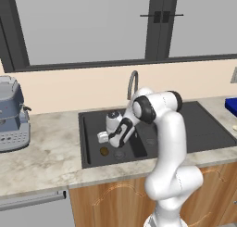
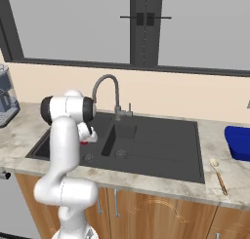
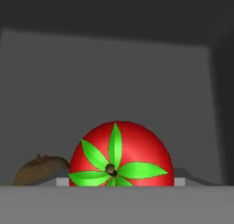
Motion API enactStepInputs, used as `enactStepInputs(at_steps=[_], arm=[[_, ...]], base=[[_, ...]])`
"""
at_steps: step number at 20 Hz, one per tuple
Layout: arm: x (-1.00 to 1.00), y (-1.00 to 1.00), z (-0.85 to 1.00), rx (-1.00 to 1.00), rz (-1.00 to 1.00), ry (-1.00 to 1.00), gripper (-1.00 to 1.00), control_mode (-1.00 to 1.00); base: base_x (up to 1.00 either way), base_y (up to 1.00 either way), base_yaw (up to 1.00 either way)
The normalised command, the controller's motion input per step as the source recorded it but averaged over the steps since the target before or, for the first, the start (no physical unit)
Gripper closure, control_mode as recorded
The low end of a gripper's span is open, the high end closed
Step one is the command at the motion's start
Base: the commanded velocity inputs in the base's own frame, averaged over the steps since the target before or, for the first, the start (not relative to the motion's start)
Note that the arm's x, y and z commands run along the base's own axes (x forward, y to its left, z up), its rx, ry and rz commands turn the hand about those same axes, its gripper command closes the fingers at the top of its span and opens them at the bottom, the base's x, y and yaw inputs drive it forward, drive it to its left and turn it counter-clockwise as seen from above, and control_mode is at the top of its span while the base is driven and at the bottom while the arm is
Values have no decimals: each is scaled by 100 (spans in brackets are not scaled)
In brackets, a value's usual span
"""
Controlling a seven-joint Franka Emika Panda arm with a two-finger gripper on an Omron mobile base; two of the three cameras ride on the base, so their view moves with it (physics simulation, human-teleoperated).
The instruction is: Pick up all produce items and place them in the sink. Turn on the sink faucet to wash them. Then turn the sink off and put them in the tray.
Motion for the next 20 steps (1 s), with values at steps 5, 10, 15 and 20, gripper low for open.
enactStepInputs(at_steps=[5,10,15,20], arm=[[22,0,-40,0,0,0,100,-100],[24,0,-36,0,0,3,100,-100],[20,0,-24,0,0,3,-100,-100],[0,0,2,3,0,4,-100,-100]], base=[[0,0,0],[0,0,0],[0,0,0],[0,0,0]])
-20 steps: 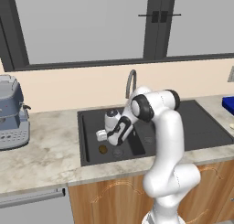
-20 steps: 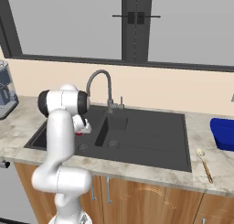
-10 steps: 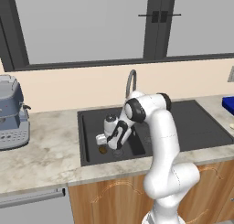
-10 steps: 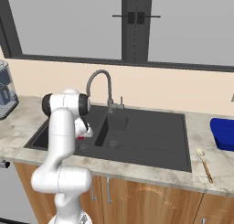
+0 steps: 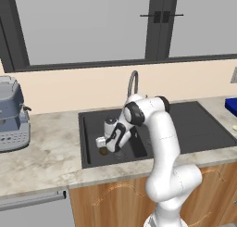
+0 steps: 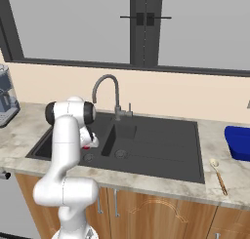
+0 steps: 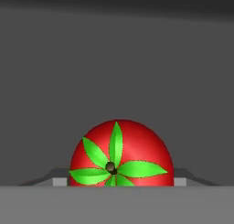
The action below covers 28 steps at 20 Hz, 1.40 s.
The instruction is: Pick up all produce items and place them in the sink. Turn on the sink faucet to wash them. Then turn the sink off and put them in the tray.
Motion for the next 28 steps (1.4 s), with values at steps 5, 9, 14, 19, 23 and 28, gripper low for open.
enactStepInputs(at_steps=[5,9,14,19,23,28], arm=[[0,0,43,4,-1,1,-100,-100],[-15,-3,68,1,-2,-2,-100,-100],[-78,-3,78,0,-1,-15,-100,-100],[-51,0,100,0,0,-4,-100,-100],[-38,-12,100,0,-4,3,-100,-100],[-14,-17,100,0,-4,11,-100,-100]], base=[[0,0,0],[0,0,0],[0,0,0],[0,0,0],[0,0,0],[0,0,0]])
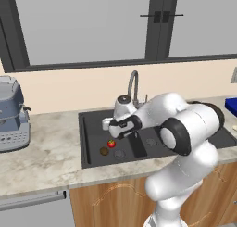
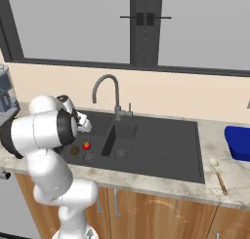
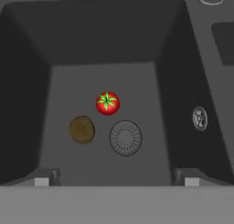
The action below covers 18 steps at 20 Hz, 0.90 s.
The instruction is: Pick up all produce items and place them in the sink. Turn on the sink faucet to wash them. Then turn the sink off and put them in the tray.
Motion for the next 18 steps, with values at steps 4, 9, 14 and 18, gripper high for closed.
enactStepInputs(at_steps=[4,9,14,18], arm=[[-23,-41,94,0,-2,11,-100,-100],[-34,-75,57,0,0,1,-100,-100],[-23,-90,22,14,3,0,-100,-100],[-6,-89,12,17,3,-13,-100,-100]], base=[[0,0,0],[0,0,0],[0,0,0],[0,0,0]])
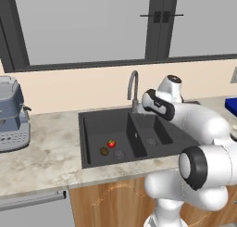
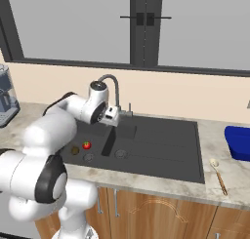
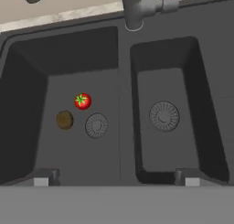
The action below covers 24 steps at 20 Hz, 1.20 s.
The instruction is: Pick up all produce items and place them in the sink. Turn on the sink faucet to wash them. Then turn the sink off and put them in the tray.
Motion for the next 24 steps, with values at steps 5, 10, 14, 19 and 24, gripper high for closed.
enactStepInputs(at_steps=[5,10,14,19,24], arm=[[14,-63,21,10,4,-20,-100,-100],[46,-36,28,2,1,-13,-100,-100],[62,-24,13,0,0,-1,-100,-100],[50,-8,1,0,0,0,-100,-100],[33,0,-7,0,0,0,-100,-100]], base=[[0,0,0],[0,0,0],[0,0,0],[0,0,0],[0,0,0]])
